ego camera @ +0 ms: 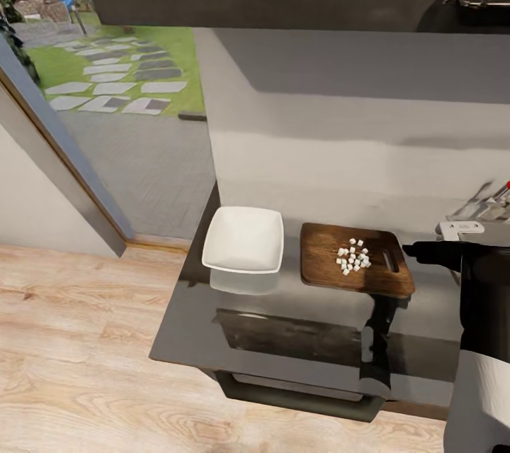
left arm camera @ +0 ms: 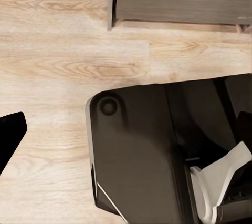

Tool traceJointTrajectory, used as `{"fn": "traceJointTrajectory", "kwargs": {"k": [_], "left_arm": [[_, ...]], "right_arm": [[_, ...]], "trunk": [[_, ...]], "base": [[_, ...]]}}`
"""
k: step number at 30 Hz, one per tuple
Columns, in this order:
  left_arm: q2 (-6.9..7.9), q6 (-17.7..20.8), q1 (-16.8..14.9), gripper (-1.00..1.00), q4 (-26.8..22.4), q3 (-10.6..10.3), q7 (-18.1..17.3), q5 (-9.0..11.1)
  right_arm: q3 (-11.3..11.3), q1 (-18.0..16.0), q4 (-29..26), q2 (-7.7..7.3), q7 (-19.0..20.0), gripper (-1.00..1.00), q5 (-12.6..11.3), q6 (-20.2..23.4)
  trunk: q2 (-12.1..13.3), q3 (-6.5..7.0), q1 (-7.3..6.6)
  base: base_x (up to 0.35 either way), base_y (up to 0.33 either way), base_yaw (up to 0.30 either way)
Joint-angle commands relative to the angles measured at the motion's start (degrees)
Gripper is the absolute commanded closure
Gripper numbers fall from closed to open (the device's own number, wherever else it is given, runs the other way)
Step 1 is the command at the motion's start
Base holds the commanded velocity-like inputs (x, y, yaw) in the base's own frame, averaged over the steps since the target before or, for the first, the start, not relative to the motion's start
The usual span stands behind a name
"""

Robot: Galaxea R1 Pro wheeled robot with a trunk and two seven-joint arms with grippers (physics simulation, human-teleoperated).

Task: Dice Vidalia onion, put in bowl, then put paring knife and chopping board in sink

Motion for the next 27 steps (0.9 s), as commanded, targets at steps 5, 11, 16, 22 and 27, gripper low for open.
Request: {"fn": "traceJointTrajectory", "kwargs": {"k": [5, 11, 16, 22, 27], "left_arm": [[-0.06, -0.1, 0.0, -1.00, -0.1, 0.4, -0.3, -0.4], [-0.06, -0.1, 0.0, -1.00, -0.1, 0.4, -0.3, -0.4], [-0.06, -0.1, 0.0, -1.00, -0.1, 0.4, -0.3, -0.4], [-0.06, -0.1, 0.0, -1.00, -0.2, 0.4, -0.3, -0.4], [-0.06, -0.1, 0.0, -1.00, -0.2, 0.4, -0.3, -0.4]], "right_arm": [[0.0, -0.1, 0.0, 0.35, 0.6, -1.00, 0.6, 0.1], [0.1, -0.1, 0.4, 0.81, 0.6, -1.00, 0.6, 0.1], [0.0, -0.1, 0.6, 0.91, 0.6, -1.00, 0.6, 0.1], [0.0, -0.1, 0.7, 0.80, 0.5, -1.00, 0.7, 0.1], [0.0, -0.1, 0.7, 0.86, 0.6, -1.00, 0.7, 0.0]], "trunk": [[-0.1, -0.38, 0.03], [-0.1, -0.42, 0.03], [-0.1, -0.42, 0.03], [-0.1, -0.42, 0.03], [-0.1, -0.42, 0.03]], "base": [[0.005, -0.006, 0.000], [0.000, 0.000, 0.000], [0.000, 0.000, 0.000], [0.000, 0.000, 0.000], [0.000, 0.000, 0.000]]}}
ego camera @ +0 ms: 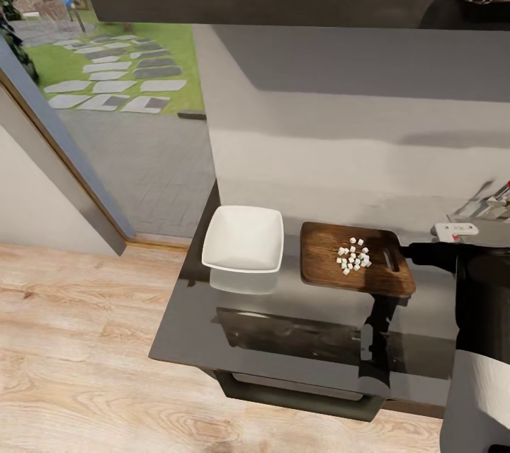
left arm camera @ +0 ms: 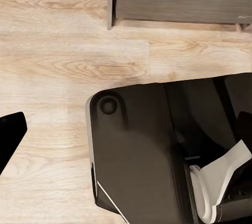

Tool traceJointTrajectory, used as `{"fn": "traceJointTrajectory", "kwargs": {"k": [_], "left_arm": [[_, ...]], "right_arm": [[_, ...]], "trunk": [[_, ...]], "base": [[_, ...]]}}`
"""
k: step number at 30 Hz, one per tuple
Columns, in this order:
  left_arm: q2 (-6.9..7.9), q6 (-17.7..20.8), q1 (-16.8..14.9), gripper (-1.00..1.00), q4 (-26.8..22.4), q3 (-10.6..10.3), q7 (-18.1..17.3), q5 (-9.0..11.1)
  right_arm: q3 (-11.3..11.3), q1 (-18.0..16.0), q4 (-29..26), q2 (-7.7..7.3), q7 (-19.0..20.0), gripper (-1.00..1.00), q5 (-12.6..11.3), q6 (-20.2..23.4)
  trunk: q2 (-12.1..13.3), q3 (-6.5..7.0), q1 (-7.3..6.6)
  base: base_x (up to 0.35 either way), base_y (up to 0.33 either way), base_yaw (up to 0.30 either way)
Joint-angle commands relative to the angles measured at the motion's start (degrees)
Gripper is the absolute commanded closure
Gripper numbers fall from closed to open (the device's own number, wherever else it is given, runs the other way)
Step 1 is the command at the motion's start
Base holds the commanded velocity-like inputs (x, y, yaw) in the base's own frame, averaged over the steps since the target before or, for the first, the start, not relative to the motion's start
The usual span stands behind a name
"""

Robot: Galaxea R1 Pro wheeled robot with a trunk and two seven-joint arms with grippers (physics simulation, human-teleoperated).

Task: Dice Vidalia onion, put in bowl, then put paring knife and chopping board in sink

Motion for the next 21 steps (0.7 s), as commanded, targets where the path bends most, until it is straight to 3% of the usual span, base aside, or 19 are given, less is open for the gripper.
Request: {"fn": "traceJointTrajectory", "kwargs": {"k": [1, 21], "left_arm": [[-0.06, -0.1, 0.0, -1.00, -0.1, 0.4, -0.3, -0.4], [-0.06, -0.1, 0.0, -1.00, -0.1, 0.4, -0.3, -0.4]], "right_arm": [[0.0, -0.1, 0.0, 0.04, 0.7, -1.00, 0.5, 0.1], [-0.5, -0.1, 0.1, 0.02, 0.7, -1.00, 0.5, 0.1]], "trunk": [[-0.1, -0.08, 0.03], [-0.1, -1.03, 0.03]], "base": [[0.000, 0.000, 0.000], [0.000, 0.000, 0.000]]}}
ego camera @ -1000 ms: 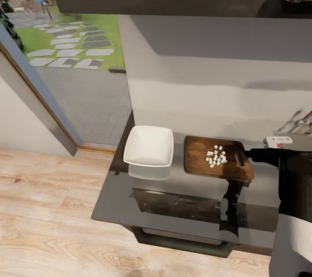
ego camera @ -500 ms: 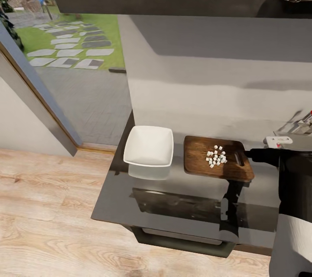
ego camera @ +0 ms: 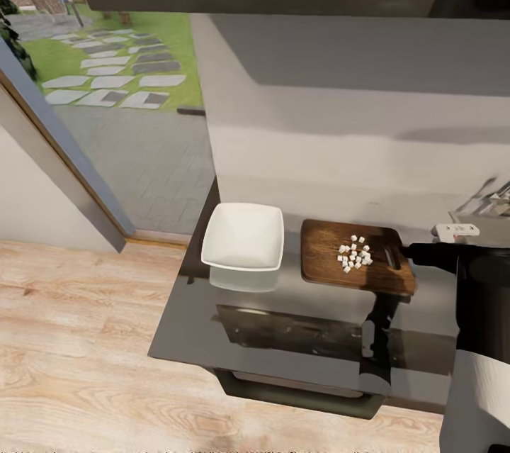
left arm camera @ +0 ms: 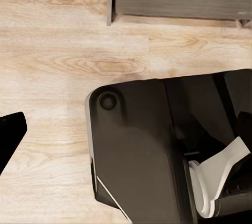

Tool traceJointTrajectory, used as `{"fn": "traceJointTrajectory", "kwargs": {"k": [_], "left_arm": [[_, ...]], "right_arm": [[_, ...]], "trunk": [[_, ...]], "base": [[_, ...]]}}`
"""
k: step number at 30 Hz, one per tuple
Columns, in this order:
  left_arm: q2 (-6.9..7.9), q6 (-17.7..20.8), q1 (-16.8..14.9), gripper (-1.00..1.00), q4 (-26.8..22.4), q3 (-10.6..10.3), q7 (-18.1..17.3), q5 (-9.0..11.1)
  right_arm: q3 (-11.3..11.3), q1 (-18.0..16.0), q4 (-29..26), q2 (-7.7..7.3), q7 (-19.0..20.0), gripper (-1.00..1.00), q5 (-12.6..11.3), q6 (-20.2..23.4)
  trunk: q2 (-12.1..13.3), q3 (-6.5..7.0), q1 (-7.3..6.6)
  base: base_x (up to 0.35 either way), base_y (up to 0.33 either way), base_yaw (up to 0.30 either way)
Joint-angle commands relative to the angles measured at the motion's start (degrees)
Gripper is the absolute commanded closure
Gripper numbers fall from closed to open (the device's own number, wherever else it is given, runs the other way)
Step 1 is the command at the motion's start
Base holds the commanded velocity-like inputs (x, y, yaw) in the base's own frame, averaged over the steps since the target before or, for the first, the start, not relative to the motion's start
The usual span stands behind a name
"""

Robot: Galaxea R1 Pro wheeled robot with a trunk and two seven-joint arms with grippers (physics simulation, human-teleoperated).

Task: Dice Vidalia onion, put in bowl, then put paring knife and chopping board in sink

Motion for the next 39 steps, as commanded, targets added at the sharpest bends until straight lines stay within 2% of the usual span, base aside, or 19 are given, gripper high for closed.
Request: {"fn": "traceJointTrajectory", "kwargs": {"k": [1, 7, 39], "left_arm": [[-0.06, -0.1, 0.0, -1.00, -0.1, 0.4, -0.3, -0.4], [-0.06, -0.1, 0.0, -1.00, -0.1, 0.4, -0.3, -0.4], [-0.06, -0.1, 0.0, -1.00, -0.1, 0.4, -0.3, -0.4]], "right_arm": [[-0.2, -0.1, 0.0, -0.01, 0.6, -1.00, 0.6, 0.1], [-1.0, -0.1, 0.0, -0.01, 0.6, -1.00, 0.6, 0.1], [-0.9, -0.1, 1.6, 0.50, 0.6, -1.00, 0.6, 0.2]], "trunk": [[-0.1, -0.15, 0.03], [-0.1, -0.58, 0.03], [-0.1, -2.63, 0.03]], "base": [[0.000, 0.000, 0.000], [0.000, 0.000, 0.000], [0.000, 0.000, 0.000]]}}
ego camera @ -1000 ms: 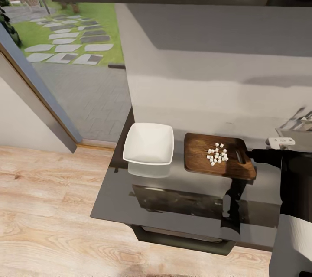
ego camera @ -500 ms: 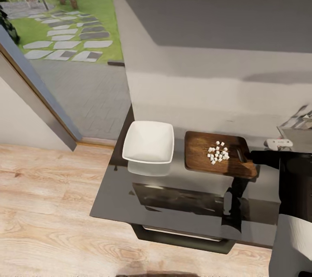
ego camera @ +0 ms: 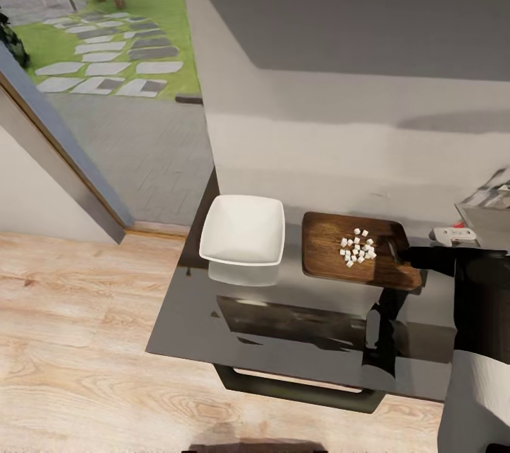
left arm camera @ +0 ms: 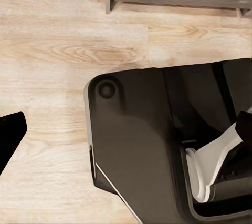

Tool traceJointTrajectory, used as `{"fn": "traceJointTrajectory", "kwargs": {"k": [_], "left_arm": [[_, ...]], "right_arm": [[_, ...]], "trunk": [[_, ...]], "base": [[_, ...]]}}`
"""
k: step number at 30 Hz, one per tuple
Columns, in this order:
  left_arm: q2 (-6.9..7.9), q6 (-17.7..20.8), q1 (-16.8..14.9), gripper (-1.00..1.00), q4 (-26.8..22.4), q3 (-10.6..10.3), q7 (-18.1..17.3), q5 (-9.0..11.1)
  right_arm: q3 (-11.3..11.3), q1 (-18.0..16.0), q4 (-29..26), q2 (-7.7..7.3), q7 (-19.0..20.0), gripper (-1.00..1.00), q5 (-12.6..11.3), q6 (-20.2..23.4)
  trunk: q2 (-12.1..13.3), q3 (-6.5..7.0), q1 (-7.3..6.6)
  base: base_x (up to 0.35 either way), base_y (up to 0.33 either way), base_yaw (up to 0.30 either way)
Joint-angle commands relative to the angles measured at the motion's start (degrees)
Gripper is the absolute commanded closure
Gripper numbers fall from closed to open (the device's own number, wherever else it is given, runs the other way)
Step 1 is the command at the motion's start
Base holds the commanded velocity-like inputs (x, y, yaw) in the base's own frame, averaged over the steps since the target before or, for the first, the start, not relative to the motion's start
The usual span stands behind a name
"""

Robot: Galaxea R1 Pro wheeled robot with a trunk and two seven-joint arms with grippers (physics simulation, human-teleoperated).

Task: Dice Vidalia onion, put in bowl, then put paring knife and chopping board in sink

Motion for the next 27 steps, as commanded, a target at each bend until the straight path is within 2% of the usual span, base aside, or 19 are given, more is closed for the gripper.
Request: {"fn": "traceJointTrajectory", "kwargs": {"k": [1, 24, 25, 27], "left_arm": [[-0.06, -0.1, 0.0, -1.00, -0.1, 0.4, -0.3, -0.4], [-0.06, -0.1, 0.0, -1.00, -0.1, 0.4, -0.3, -0.4], [-0.06, -0.1, 0.0, -1.00, 0.0, 0.4, -0.3, -0.4], [-0.06, -0.1, 0.0, -1.00, 0.0, 0.4, -0.3, -0.4]], "right_arm": [[0.0, 0.0, 0.0, 0.00, 0.6, -1.00, 0.6, 0.1], [0.0, 0.0, 2.4, -0.06, 0.6, -1.00, 0.6, 0.1], [0.0, 0.0, 2.4, -0.07, 0.6, 1.00, 0.7, 0.1], [0.0, 0.0, 2.4, -0.05, 0.6, 1.00, 0.7, 0.1]], "trunk": [[-0.1, -0.09, 0.03], [-0.1, -0.10, 0.03], [-0.1, -0.10, 0.03], [-0.1, -0.10, 0.03]], "base": [[0.000, 0.000, 0.000], [0.000, 0.000, 0.000], [0.000, 0.000, 0.000], [0.000, 0.000, 0.000]]}}
